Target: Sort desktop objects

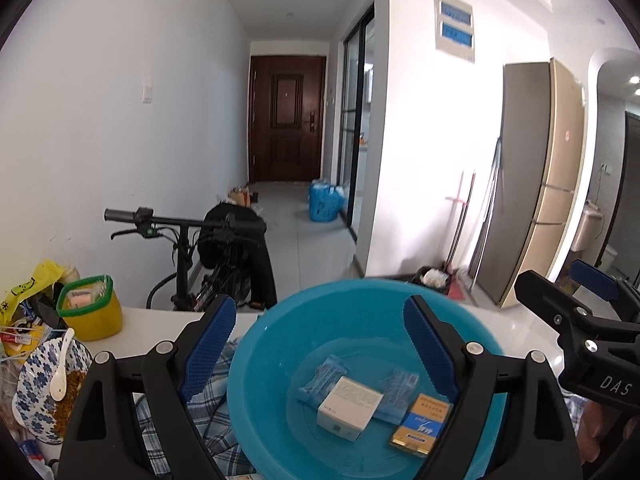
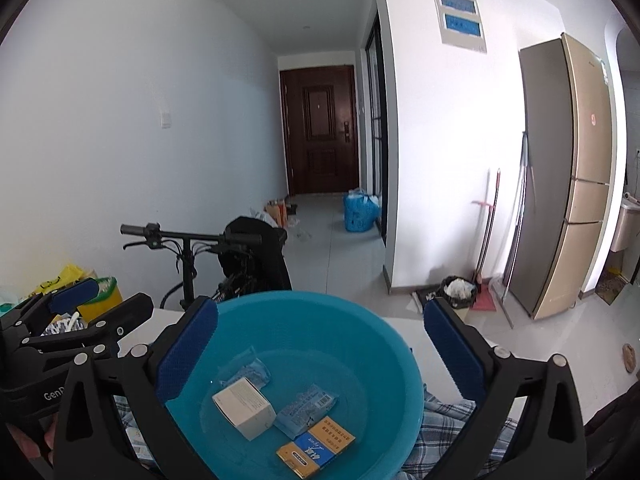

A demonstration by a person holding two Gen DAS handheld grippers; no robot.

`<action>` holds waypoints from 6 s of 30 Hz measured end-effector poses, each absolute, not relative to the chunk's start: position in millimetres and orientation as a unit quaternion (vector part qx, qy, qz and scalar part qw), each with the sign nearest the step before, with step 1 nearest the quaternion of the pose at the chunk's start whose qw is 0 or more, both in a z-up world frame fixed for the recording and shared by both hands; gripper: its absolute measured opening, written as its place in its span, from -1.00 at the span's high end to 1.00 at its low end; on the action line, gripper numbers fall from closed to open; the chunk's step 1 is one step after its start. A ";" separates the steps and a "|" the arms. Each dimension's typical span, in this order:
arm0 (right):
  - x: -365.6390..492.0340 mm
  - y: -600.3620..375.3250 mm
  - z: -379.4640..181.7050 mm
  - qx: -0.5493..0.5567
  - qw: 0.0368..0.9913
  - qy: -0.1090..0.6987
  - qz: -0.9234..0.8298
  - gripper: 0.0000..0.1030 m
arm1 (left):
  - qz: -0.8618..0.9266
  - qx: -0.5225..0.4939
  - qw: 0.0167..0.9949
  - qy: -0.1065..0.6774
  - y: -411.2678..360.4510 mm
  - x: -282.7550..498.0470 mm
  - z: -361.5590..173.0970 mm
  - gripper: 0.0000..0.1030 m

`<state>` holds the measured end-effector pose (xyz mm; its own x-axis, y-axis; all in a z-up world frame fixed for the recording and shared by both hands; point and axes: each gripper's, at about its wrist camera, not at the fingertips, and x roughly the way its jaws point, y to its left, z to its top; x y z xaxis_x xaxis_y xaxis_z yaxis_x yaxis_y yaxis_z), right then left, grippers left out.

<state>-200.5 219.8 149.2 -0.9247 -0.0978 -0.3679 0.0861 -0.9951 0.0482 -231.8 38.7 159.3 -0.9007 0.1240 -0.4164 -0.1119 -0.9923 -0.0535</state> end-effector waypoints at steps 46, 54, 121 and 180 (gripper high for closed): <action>-74.3 229.2 218.8 0.021 0.056 -0.035 -0.998 -0.99 | 0.997 -0.005 0.078 0.014 40.5 -77.6 241.4 -1.00; -40.1 223.7 228.5 -0.005 0.066 -0.028 -0.997 -0.99 | 0.996 0.013 0.081 0.029 45.0 -46.0 252.1 -1.00; 4.2 243.1 68.3 0.260 0.033 -0.055 -0.964 -0.99 | 0.950 -0.311 0.016 0.006 7.7 1.0 59.0 -1.00; -13.6 251.0 -16.3 0.377 0.024 -0.077 -0.923 -0.99 | 0.882 -0.457 0.116 -0.017 48.9 -3.3 -23.8 -1.00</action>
<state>-13.6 251.0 -16.3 -0.7140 -0.1016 -0.6927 -0.0142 -0.9871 0.1594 -3.3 48.9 -23.8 -0.5557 0.2206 -0.8016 -0.1890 -0.9724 -0.1366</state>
